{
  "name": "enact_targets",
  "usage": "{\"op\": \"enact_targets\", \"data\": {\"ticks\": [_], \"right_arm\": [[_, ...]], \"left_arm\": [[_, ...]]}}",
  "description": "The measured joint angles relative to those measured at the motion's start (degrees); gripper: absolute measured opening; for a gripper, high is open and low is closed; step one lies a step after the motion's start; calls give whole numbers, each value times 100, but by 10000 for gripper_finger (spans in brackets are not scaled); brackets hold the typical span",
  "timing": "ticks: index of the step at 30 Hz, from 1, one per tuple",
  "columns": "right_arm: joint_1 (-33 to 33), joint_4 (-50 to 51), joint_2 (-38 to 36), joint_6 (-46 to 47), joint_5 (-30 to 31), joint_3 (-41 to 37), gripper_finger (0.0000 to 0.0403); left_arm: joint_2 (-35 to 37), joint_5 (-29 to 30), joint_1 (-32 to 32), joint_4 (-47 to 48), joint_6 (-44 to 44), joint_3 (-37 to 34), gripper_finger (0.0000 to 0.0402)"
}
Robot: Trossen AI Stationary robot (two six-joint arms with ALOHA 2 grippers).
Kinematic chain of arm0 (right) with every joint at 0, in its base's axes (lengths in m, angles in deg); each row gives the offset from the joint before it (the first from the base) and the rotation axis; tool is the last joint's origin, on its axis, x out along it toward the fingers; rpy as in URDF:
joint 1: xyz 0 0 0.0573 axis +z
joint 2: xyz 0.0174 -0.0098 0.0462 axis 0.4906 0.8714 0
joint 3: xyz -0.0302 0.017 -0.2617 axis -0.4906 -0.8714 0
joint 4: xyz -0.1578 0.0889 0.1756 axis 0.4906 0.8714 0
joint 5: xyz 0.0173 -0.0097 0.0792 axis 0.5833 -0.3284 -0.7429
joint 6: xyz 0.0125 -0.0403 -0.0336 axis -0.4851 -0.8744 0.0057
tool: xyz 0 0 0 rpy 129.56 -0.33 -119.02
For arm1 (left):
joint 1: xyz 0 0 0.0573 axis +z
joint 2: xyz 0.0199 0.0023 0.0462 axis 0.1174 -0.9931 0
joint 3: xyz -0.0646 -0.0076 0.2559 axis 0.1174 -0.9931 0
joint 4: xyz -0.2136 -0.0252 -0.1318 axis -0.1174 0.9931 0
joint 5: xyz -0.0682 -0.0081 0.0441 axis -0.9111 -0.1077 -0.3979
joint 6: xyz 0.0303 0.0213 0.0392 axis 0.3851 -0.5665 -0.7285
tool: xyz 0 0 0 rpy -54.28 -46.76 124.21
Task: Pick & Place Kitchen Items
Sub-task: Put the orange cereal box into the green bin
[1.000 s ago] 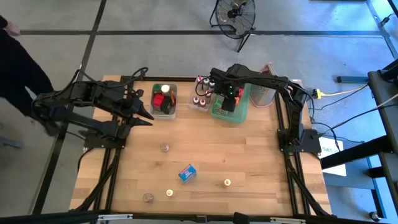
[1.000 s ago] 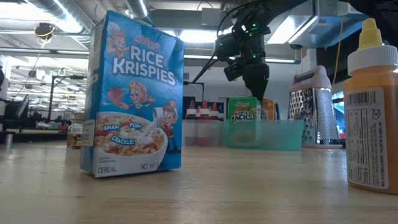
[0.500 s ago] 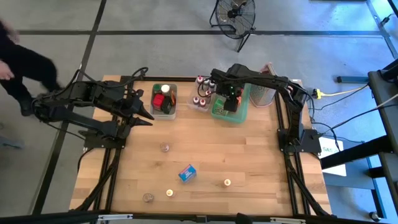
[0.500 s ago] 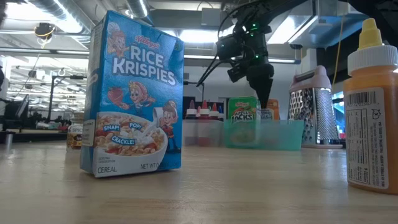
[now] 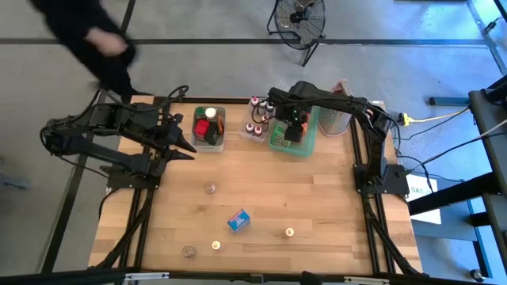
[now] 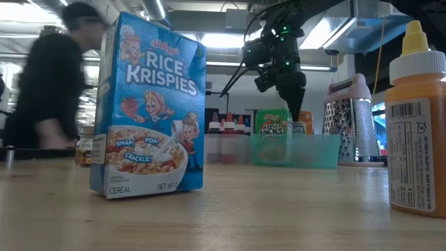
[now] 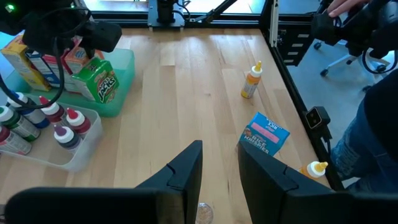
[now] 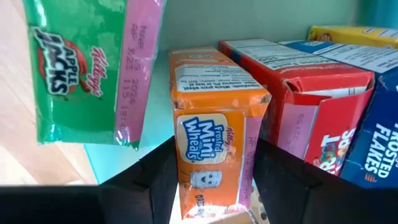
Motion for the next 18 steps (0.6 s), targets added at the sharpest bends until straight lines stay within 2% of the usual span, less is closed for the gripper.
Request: {"op": "enact_targets", "data": {"ticks": [9, 18], "right_arm": [[0, 65, 0, -1, 14, 1, 190], [9, 60, 0, -32, -269, 1, 194]], "left_arm": [[0, 29, -1, 0, -93, 0, 98], [0, 41, -2, 0, -105, 0, 98]]}}
